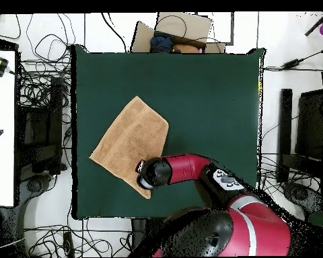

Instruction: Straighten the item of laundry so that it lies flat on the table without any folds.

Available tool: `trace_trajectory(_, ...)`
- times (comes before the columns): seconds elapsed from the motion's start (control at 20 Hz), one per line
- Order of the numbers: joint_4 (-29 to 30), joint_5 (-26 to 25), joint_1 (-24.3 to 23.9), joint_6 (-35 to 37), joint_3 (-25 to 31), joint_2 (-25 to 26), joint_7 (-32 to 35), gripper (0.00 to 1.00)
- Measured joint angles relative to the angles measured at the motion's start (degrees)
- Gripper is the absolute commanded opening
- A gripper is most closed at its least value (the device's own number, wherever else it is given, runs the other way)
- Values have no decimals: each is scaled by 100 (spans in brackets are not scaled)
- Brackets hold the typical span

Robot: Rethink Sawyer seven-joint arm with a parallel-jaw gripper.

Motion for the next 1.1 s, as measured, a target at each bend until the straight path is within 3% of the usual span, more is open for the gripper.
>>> trace_trajectory(0.45, -31, -1, 25, 288, 2, -160, -1, 0)
trace_trajectory(0.7, -234, -80, 151, 821, 0, -338, -82, 0)
trace_trajectory(0.85, -609, -686, 449, 1321, 2, -516, -343, 0)
trace_trajectory(1.1, -969, -1668, 780, 1384, 3, -743, -919, 0)
